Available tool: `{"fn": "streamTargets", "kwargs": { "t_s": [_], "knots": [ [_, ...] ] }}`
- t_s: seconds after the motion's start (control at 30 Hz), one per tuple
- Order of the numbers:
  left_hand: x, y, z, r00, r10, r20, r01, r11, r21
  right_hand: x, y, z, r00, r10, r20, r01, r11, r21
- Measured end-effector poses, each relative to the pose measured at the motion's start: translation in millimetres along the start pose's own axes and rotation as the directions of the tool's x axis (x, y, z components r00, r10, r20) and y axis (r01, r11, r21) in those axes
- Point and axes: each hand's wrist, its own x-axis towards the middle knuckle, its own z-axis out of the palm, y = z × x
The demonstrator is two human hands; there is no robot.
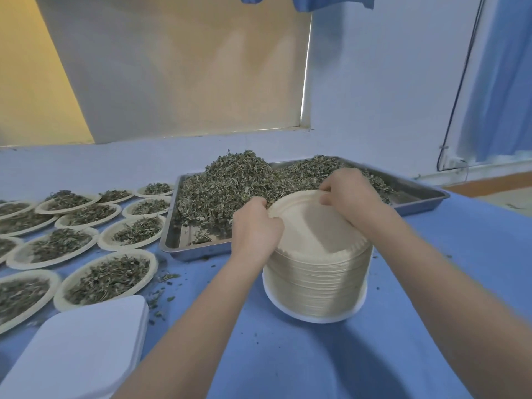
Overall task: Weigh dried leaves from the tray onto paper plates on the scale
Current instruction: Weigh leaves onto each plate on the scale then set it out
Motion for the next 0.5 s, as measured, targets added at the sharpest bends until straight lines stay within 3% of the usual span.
{"fn": "streamTargets", "kwargs": {
  "t_s": [0.2,0.5],
  "knots": [
    [-1.9,-8.7,-1.1,0.996,-0.071,0.045,0.077,0.987,-0.142,6.4,12.2,-0.9,0.995,-0.096,0.027,0.09,0.981,0.174],
    [8.0,-6.3,-21.6,0.989,-0.091,-0.112,0.055,0.955,-0.29,20.4,-0.3,-8.2,0.987,-0.159,0.03,0.144,0.948,0.285]
  ]
}}
